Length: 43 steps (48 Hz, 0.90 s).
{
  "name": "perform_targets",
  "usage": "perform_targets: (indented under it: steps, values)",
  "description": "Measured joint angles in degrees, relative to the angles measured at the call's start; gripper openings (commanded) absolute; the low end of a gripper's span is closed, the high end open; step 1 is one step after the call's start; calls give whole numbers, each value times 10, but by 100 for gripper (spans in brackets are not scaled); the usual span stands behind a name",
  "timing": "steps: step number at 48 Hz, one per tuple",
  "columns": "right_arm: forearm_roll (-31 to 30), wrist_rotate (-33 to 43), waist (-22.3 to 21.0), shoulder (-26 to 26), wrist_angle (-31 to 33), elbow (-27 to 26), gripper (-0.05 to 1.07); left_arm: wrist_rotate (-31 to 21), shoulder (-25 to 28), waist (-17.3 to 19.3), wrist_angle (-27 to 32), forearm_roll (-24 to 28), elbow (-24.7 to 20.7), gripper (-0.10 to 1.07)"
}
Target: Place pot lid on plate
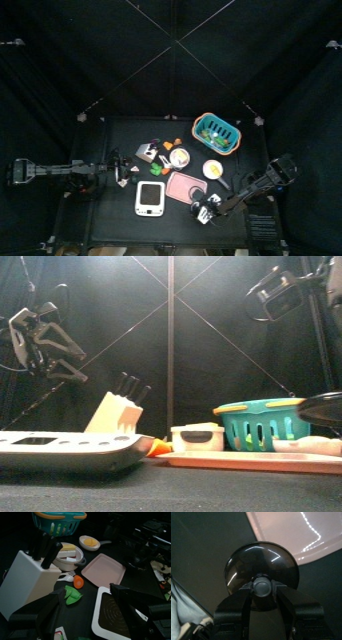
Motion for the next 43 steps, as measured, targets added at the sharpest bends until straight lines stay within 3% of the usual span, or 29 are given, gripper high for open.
perform_targets:
  steps: [8, 16, 27, 43]
  values:
    - [-26, 0, -67, 12, 1, -18, 63, 0, 0, 1, 0, 0, 0, 104]
    - [-54, 0, -104, 41, 3, -25, 64, 0, 0, 1, 0, 1, 1, 104]
    - [-81, 0, -133, 81, 9, -40, 65, -1, 0, 1, 0, 0, 4, 104]
    - [-101, 1, -140, 104, 25, -52, 68, -1, 1, 1, 0, -4, 4, 104]
